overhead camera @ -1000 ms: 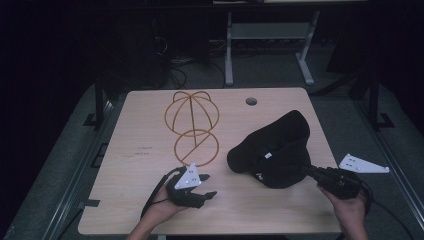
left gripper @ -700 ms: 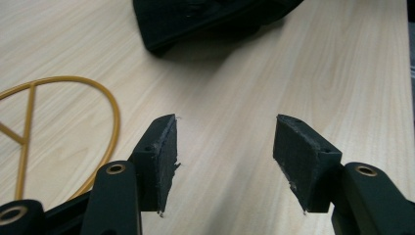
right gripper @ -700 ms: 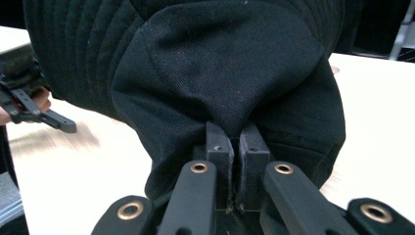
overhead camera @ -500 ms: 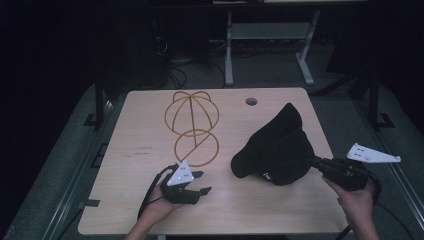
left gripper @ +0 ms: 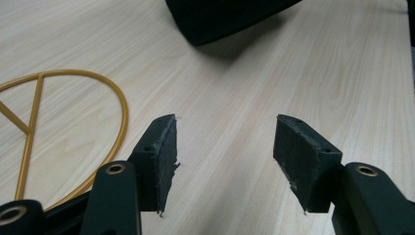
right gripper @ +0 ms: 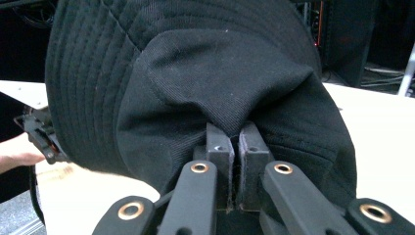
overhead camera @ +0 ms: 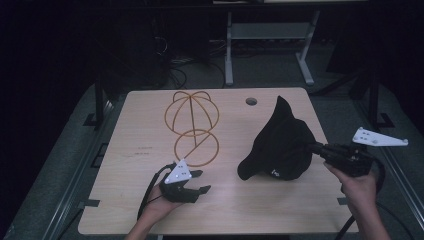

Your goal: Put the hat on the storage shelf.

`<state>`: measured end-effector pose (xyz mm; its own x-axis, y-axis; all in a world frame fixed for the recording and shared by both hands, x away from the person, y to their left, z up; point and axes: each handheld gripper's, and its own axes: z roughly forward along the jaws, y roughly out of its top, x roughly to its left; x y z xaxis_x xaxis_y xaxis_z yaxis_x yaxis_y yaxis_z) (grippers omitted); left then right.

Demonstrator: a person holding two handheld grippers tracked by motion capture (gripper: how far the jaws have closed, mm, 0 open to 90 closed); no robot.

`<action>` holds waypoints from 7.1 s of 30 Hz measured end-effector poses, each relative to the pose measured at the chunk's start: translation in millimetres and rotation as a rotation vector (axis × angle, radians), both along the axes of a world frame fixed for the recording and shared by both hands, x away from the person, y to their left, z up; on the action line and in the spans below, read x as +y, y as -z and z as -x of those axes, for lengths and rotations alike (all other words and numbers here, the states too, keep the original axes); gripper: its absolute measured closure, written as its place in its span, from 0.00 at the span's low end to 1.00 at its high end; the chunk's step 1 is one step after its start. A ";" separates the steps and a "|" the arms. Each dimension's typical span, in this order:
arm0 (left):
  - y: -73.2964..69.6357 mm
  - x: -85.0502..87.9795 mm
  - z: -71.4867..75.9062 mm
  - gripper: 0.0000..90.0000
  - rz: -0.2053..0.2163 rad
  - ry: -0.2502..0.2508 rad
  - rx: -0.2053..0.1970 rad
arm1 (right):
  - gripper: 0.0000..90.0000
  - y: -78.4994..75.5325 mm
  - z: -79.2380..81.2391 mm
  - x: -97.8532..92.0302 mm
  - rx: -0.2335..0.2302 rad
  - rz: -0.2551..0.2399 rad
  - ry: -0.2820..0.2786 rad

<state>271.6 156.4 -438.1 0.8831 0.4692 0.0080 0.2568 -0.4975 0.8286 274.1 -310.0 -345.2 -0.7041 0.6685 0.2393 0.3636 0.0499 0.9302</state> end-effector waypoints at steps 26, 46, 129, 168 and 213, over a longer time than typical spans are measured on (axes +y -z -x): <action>4.6 -3.6 1.1 0.45 -0.002 0.014 0.000 | 0.96 -56.4 -32.7 20.6 -0.042 -0.036 -0.024; 8.2 -5.4 1.9 0.42 -0.023 0.017 -0.007 | 0.96 -103.6 -58.3 60.6 -0.070 -0.022 -0.090; 6.5 -17.2 7.3 0.30 -0.040 0.059 -0.022 | 0.95 -143.5 -149.4 287.8 -0.027 0.170 -0.261; 11.0 -27.1 10.6 0.30 -0.073 0.117 -0.021 | 0.46 -114.8 -161.1 308.3 0.009 0.249 -0.315; 10.4 -24.2 11.3 0.30 -0.038 0.096 -0.039 | 0.32 -94.2 -156.5 214.7 0.101 0.180 -0.245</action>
